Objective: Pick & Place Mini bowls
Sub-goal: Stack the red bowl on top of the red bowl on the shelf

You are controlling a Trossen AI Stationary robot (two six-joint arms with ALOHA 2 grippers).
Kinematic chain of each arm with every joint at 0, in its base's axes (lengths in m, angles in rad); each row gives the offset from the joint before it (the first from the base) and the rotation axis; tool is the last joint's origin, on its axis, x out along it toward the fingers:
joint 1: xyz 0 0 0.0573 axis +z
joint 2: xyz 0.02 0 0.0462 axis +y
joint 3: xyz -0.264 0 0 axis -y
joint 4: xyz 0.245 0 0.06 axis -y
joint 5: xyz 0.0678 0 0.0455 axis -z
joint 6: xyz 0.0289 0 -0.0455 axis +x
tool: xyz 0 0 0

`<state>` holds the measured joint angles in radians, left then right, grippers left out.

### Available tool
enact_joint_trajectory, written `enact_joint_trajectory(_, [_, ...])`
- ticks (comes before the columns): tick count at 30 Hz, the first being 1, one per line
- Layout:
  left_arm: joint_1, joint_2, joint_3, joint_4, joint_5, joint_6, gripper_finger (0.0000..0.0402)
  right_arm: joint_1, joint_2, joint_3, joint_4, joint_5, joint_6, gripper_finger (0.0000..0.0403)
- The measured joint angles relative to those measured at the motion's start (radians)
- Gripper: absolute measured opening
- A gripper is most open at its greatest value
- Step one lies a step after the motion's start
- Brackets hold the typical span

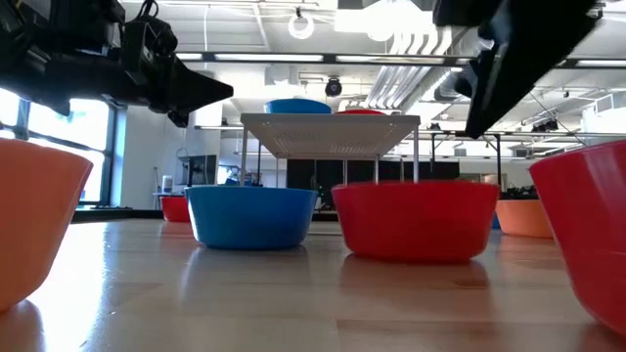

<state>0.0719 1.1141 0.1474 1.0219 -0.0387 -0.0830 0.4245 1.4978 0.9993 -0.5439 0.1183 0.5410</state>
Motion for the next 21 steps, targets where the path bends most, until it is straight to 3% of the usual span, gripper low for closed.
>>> enact_joint_trajectory(11, [0.000, 0.000, 0.000, -0.010, 0.000, -0.001, 0.0001, 0.055, 0.244, 0.215, -0.139, 0.021, -0.510, 0.0159])
enact_joint_trajectory(16, [0.000, 0.000, 0.000, -0.022, -0.001, -0.004, 0.0001, 0.054, 0.306, 0.215, -0.138, -0.020, -0.624, 0.0135])
enact_joint_trajectory(21, [0.000, 0.001, 0.000, -0.032, -0.001, -0.004, 0.0001, 0.054, 0.353, 0.215, -0.130, 0.006, -0.687, 0.0115])
